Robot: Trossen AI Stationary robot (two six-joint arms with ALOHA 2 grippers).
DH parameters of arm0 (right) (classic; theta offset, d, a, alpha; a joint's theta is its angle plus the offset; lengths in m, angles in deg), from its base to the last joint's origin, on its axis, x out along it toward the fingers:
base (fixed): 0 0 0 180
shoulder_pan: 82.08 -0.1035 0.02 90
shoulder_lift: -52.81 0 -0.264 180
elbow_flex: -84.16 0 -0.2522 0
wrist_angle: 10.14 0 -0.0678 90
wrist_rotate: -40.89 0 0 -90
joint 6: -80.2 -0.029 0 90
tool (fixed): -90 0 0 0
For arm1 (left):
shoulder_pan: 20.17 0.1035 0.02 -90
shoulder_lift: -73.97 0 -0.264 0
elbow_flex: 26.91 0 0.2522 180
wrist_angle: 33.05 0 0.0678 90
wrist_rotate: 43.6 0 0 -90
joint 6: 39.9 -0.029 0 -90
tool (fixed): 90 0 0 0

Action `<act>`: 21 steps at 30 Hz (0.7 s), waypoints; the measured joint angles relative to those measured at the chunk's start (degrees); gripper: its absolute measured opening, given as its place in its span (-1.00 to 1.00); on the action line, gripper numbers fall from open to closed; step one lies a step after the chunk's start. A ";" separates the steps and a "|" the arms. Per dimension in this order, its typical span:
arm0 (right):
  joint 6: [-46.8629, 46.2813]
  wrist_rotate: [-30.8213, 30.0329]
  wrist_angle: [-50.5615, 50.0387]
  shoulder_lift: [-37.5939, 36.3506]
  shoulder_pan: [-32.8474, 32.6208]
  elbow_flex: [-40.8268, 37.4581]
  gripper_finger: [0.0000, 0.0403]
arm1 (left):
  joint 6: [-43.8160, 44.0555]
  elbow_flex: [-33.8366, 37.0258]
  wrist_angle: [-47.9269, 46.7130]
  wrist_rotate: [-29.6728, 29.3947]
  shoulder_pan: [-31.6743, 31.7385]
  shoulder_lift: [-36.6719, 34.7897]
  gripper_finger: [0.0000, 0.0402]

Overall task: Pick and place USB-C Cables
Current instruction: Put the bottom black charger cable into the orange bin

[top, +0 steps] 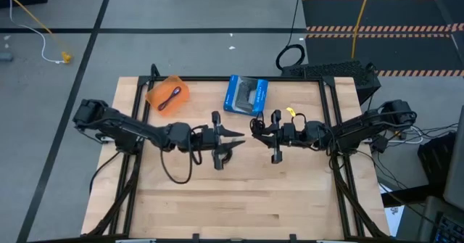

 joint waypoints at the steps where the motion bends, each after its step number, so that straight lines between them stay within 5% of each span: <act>1: 0.00 0.02 0.02 0.00 0.00 0.00 -0.86 | 0.62 0.00 0.60 1.02 0.53 0.15 -0.54; 17: 0.52 0.00 -0.07 0.00 0.00 0.00 -0.86 | 1.58 -2.46 -0.01 6.90 3.24 1.02 -0.52; 21: 0.61 -0.01 -0.05 0.00 0.00 0.00 -0.86 | 2.87 -3.38 -2.41 7.01 3.88 1.02 -0.27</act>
